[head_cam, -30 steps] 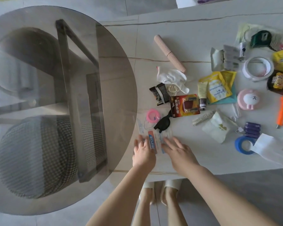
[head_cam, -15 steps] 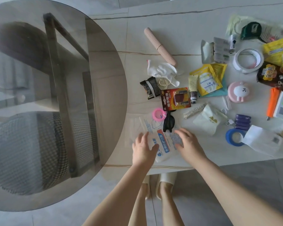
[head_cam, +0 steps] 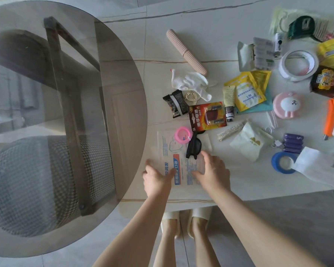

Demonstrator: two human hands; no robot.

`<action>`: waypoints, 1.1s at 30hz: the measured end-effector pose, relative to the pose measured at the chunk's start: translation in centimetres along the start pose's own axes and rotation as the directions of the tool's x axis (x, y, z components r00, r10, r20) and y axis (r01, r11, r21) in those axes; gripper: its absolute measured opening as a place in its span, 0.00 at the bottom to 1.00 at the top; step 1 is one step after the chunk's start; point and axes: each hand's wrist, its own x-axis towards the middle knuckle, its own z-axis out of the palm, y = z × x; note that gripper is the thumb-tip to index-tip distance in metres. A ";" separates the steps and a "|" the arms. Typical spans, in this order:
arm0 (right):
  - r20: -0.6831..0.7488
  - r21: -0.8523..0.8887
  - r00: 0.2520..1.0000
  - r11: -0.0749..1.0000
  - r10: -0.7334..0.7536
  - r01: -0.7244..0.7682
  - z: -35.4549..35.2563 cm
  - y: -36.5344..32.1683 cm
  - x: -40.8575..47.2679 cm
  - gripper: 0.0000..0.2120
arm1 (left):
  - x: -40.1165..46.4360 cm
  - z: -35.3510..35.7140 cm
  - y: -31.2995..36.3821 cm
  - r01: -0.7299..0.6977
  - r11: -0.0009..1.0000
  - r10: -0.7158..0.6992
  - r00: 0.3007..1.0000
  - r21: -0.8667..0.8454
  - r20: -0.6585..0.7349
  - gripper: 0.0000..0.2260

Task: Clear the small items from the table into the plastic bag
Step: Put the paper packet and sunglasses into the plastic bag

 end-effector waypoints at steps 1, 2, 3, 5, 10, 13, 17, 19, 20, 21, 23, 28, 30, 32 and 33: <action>0.007 0.003 1.000 1.000 -0.004 0.004 -0.1 0.2 -0.1 0.31 | 0.5 0.1 -0.5 0.027 1.000 -0.027 1.000 -0.015 0.010 0.38; 0.006 0.020 1.000 1.000 -0.010 0.010 -0.2 0.4 -0.1 0.29 | 1.0 0.3 -1.1 0.040 0.999 -0.039 0.999 -0.009 0.031 0.35; -0.001 0.042 1.000 0.999 -0.016 0.016 -0.4 0.6 -0.2 0.28 | 1.3 0.4 -1.4 0.048 0.999 -0.049 0.997 0.002 0.056 0.32; -0.011 0.080 1.000 0.997 -0.019 0.019 -0.7 0.8 -0.1 0.28 | 0.2 -0.1 -0.5 0.038 0.996 -0.028 0.992 -0.078 0.120 0.23; 0.115 0.345 0.992 0.934 0.056 -0.093 -2.6 1.1 -0.9 0.32 | -3.1 -2.2 2.0 -0.016 0.954 0.081 0.975 -0.299 0.207 0.09; 0.275 0.497 0.956 0.837 0.100 -0.230 -4.4 0.5 -2.1 0.32 | -4.6 -4.1 2.8 -0.028 0.942 0.102 0.973 -0.335 0.206 0.09; 0.363 0.549 0.929 0.788 0.076 -0.279 -5.9 -0.7 -3.4 0.35 | -6.1 -7.3 3.6 0.012 0.925 0.094 0.961 -0.379 0.260 0.11; 0.393 0.593 0.918 0.747 0.057 -0.300 -6.3 -1.5 -3.7 0.37 | -6.7 -8.8 3.9 0.032 0.920 0.102 0.943 -0.391 0.316 0.13; 0.400 0.617 0.915 0.725 0.047 -0.307 -6.6 -1.9 -3.9 0.38 | -6.9 -9.5 4.0 0.041 0.917 0.106 0.934 -0.397 0.342 0.15; 0.396 0.639 0.917 0.706 0.037 -0.305 -6.9 -2.2 -4.1 0.39 | -7.0 -10.1 4.2 0.052 0.912 0.109 0.925 -0.407 0.363 0.16; 0.370 0.679 0.929 0.681 0.005 -0.275 -7.5 -2.8 -4.2 0.41 | -7.0 -11.1 4.5 0.069 0.901 0.124 0.905 -0.428 0.408 0.19; 0.273 0.744 0.960 0.645 -0.057 -0.173 -8.9 -4.0 -4.2 0.27 | -6.1 -12.3 5.0 0.049 0.809 0.193 0.919 -0.586 0.344 0.21; 0.289 0.720 0.955 0.674 -0.070 -0.168 -9.0 -4.0 -3.9 0.24 | -5.8 -12.4 5.2 0.067 0.755 0.181 0.935 -0.652 0.305 0.13; 0.300 0.711 0.950 0.683 -0.082 -0.165 -8.9 -3.8 -3.5 0.19 | -5.5 -12.1 5.3 0.089 0.732 0.167 0.937 -0.675 0.305 0.13; 0.295 0.719 0.951 0.677 -0.090 -0.159 -8.8 -3.5 -3.3 0.15 | -5.3 -12.1 5.4 0.089 0.732 0.167 0.937 -0.675 0.306 0.12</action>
